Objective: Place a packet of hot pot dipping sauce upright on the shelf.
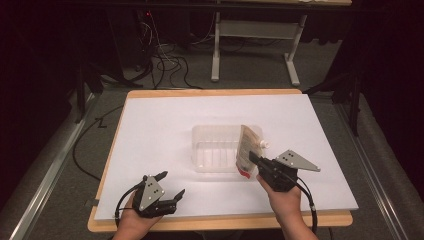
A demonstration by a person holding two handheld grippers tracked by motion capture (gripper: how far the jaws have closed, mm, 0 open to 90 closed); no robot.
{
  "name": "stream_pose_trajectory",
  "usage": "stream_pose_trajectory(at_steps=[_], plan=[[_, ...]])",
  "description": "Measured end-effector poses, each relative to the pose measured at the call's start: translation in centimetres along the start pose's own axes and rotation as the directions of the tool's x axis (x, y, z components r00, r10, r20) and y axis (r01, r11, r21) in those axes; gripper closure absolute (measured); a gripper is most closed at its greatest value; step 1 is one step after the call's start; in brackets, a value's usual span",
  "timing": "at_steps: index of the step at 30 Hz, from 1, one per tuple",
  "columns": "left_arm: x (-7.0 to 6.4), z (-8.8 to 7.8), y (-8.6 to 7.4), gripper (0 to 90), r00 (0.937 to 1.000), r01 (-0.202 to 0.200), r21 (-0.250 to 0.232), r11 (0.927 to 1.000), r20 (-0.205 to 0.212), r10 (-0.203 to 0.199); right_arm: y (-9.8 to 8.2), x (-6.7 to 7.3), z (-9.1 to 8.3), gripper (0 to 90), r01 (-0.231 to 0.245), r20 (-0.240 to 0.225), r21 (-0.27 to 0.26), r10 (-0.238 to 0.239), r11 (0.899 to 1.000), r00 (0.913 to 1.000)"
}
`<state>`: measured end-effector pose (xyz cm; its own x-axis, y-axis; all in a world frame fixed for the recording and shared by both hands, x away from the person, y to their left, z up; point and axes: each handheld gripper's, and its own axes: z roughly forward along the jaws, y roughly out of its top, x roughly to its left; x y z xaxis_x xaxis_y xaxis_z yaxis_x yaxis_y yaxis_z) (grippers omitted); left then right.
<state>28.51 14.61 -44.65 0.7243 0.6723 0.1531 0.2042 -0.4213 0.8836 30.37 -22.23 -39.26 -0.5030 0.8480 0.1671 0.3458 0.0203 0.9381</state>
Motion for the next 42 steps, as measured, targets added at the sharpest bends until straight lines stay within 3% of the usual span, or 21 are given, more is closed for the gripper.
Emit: stream_pose_trajectory(at_steps=[17, 42], plan=[[0.1, -0.4, -0.1, 22.6, 0.9999, 0.010, -0.005, 0.9999, -0.008, -0.010, 0.6, -0.7, 3.4, 90.0, -0.007, 0.020, 0.007, 0.006, 1.000, 0.9998], [0.1, -0.5, -0.1, 22.6, 0.9999, 0.002, -0.004, 1.0000, -0.012, -0.002, 0.7, -1.9, 7.3, 90.0, 0.042, 0.117, 0.009, -0.043, 0.999, 0.9922]])
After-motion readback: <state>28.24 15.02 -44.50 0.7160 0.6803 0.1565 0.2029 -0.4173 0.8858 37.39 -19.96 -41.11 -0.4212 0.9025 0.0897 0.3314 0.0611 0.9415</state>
